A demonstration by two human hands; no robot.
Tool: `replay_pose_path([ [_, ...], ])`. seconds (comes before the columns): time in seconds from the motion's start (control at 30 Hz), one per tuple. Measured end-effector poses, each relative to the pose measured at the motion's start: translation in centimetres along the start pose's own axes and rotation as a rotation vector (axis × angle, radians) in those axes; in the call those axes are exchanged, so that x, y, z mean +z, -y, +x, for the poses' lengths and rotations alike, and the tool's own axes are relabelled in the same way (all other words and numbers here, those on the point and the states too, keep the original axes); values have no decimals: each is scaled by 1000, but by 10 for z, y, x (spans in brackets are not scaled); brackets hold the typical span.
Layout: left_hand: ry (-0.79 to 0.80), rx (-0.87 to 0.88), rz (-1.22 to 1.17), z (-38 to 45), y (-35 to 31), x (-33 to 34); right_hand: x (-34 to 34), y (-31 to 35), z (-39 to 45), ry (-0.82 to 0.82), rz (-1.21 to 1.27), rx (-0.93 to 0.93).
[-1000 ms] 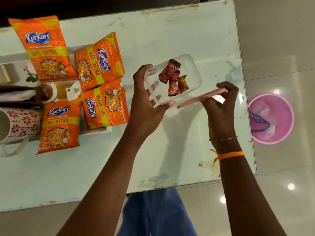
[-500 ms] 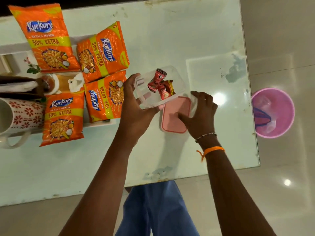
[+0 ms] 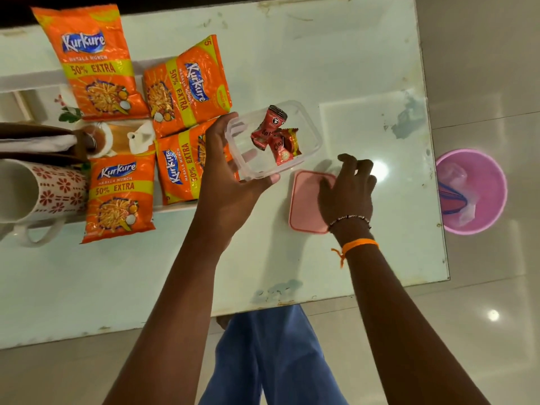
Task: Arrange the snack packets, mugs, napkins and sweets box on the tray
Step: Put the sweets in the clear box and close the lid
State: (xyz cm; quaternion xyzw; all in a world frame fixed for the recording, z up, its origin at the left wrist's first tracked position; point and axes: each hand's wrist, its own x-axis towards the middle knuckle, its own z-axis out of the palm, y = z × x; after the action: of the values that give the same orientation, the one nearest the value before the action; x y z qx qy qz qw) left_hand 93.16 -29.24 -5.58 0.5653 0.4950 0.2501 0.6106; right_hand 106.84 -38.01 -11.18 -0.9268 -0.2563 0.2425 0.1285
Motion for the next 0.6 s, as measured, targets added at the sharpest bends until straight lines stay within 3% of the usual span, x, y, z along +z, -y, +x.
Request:
replay_pose_path([
  [0.13, -5, 7, 20, -6, 3, 4, 21, 20, -22, 96, -157, 38],
  [0.2, 20, -6, 4, -9, 3, 5, 21, 23, -19, 113, -85, 9],
  [0.37, 51, -83, -178, -16, -2, -4, -16, 5, 17, 92, 477, 184],
  [0.47, 75, -134, -283, -17, -6, -15, -42, -5, 25, -14, 1053, 372],
  [0.53, 137, -150, -315, -16, -8, -20, -55, -6, 21, 38, 1495, 354],
  [0.6, 213, -152, -303, -15, -8, -23, -61, -4, 17, 163, 1727, 225],
])
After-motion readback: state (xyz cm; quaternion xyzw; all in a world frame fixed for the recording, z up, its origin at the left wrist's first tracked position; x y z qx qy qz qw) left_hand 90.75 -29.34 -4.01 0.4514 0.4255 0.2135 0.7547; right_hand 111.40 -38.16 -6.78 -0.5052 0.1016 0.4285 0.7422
